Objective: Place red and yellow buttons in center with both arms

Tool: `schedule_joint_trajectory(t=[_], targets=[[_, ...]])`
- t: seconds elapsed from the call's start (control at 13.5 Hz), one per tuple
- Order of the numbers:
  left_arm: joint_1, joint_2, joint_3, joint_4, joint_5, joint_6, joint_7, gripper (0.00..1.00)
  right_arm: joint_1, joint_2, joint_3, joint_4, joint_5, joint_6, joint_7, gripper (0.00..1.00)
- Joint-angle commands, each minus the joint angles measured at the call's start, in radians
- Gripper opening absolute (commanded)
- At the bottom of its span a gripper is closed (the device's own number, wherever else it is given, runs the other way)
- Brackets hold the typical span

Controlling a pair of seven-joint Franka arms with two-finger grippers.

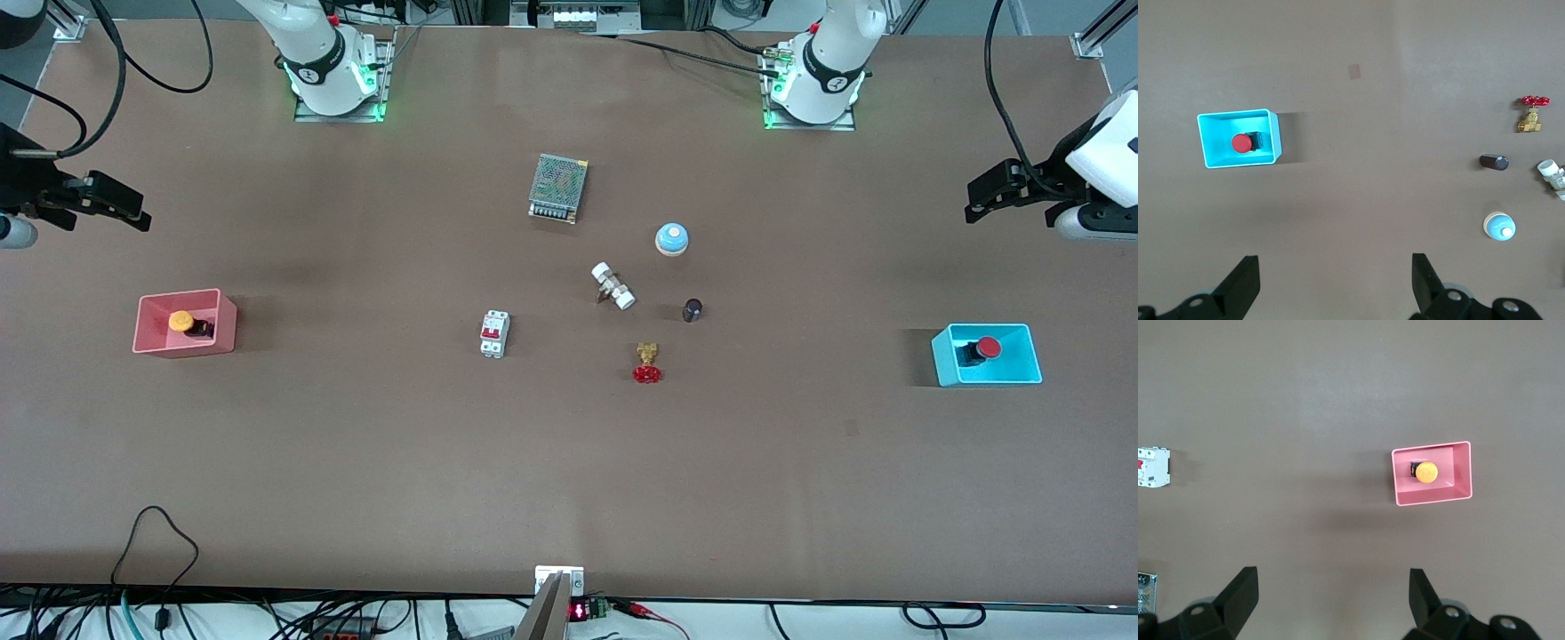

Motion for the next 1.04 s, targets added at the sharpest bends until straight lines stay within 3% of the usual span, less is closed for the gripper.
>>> schedule_joint_trajectory(t=[0.0, 0.59, 0.96], targets=[[0.004, 0.004, 0.005, 0.023, -0.002, -0.022, -0.001, 1.0, -0.004, 0.026, 0.002, 0.003, 0.012, -0.005, -0.007, 1.0], [0.004, 0.027, 0.007, 0.023, 0.0, -0.024, -0.003, 1.0, -0.015, 0.145, 0.002, 0.002, 0.007, 0.008, 0.004, 1.0], [0.056, 0.145, 0.013, 0.088, 0.001, -0.086, -0.012, 1.0, -0.053, 0.228, -0.004, -0.004, -0.013, 0.096, 0.003, 1.0]])
